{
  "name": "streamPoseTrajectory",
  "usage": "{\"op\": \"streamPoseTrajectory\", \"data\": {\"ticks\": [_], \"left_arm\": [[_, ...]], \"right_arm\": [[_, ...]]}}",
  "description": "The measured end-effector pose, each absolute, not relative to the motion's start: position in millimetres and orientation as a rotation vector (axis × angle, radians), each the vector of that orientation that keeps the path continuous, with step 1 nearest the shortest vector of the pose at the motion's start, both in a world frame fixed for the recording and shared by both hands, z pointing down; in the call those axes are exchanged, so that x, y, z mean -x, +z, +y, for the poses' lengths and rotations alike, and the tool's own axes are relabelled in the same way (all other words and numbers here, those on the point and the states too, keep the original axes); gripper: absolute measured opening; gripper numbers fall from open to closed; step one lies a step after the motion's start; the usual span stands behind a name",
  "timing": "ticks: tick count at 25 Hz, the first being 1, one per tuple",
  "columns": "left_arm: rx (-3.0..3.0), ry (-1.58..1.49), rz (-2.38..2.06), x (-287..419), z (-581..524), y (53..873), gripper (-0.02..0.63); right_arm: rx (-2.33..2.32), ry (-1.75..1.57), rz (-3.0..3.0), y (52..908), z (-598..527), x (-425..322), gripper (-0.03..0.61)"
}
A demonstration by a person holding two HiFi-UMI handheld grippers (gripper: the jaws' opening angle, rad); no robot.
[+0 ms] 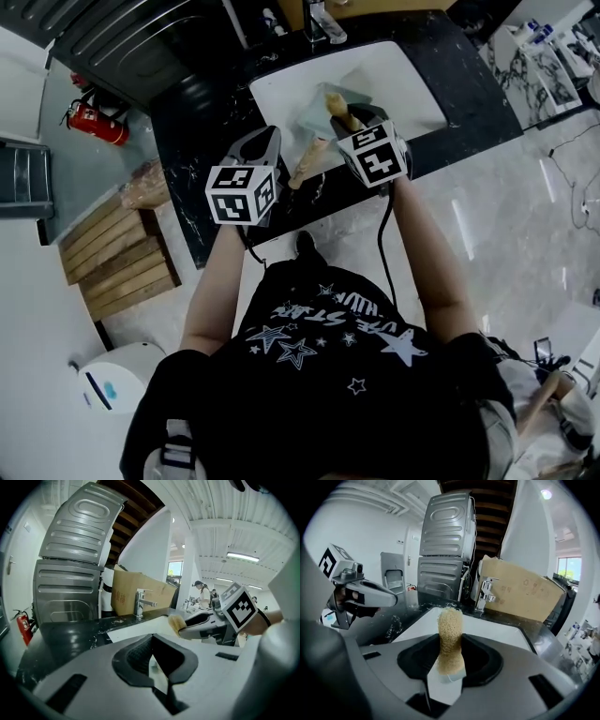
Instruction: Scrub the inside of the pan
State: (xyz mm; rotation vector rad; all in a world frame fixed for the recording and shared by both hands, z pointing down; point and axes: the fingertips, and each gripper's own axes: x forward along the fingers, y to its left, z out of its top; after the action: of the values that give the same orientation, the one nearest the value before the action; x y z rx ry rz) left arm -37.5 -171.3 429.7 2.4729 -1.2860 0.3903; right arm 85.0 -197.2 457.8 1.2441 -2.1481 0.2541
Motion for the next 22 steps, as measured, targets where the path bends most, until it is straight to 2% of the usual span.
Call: {"op": "streamPoseTrajectory", "data": {"ticks": [22], "left_arm": [[-2.455, 0.358, -1.332, 37, -60, 418, 0.008]], "right_arm": [[-1.227, 0.237, -2.216, 436, -81, -78, 0.144]]}}
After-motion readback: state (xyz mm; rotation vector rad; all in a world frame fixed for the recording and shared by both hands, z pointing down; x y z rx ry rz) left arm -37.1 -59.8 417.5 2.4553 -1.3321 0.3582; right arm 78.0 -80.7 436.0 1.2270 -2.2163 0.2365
